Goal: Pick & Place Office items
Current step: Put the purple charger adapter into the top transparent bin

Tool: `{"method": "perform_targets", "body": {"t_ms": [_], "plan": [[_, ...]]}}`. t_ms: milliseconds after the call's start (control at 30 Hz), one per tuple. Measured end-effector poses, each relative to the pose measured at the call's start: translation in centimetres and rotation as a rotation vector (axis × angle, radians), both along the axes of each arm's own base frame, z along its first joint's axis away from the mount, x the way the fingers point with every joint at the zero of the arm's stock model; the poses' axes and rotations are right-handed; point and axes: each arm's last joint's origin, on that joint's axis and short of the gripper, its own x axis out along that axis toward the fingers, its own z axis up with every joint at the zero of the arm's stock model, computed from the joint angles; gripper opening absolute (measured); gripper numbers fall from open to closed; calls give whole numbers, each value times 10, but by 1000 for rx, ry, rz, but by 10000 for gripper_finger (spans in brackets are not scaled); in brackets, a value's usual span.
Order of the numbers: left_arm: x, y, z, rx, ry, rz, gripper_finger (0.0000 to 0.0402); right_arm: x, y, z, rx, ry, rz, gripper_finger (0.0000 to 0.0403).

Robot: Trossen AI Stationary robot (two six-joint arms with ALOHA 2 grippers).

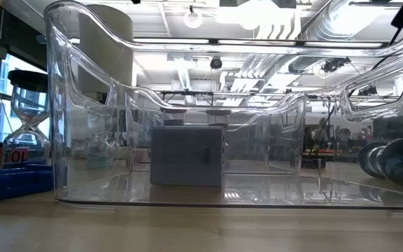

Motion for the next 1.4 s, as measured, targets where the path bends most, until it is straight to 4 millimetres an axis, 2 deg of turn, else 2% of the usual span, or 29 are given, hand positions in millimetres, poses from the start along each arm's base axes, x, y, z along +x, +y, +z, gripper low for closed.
{"method": "perform_targets", "body": {"t_ms": [167, 333, 467, 633, 700, 800, 1100, 1267, 1400], "plan": [[-2, -13, 0, -22, -18, -2, 239, 17, 7, 3, 7, -41, 129, 354], [-8, -33, 0, -54, -21, 9, 239, 53, 4, 11, 35, -87, 313, 354], [-15, -53, 0, -56, -32, 1, 239, 88, -14, 20, 115, -134, 427, 355], [-28, -79, 1, -12, -68, -28, 239, 118, -42, 20, 124, -153, 450, 354], [-33, -89, 1, -1, -82, -39, 239, 128, -46, 10, 123, -130, 475, 354], [-40, -100, 1, 13, -101, -55, 239, 146, -42, -15, 101, -106, 505, 354], [-54, -119, 2, 74, -172, -56, 239, 172, -36, -67, 49, -65, 482, 354], [-56, -122, 3, 90, -203, -30, 239, 177, -32, -84, 76, -54, 480, 353], [-58, -124, 3, 81, -207, -22, 239, 179, -30, -91, 94, -50, 466, 335]]}}
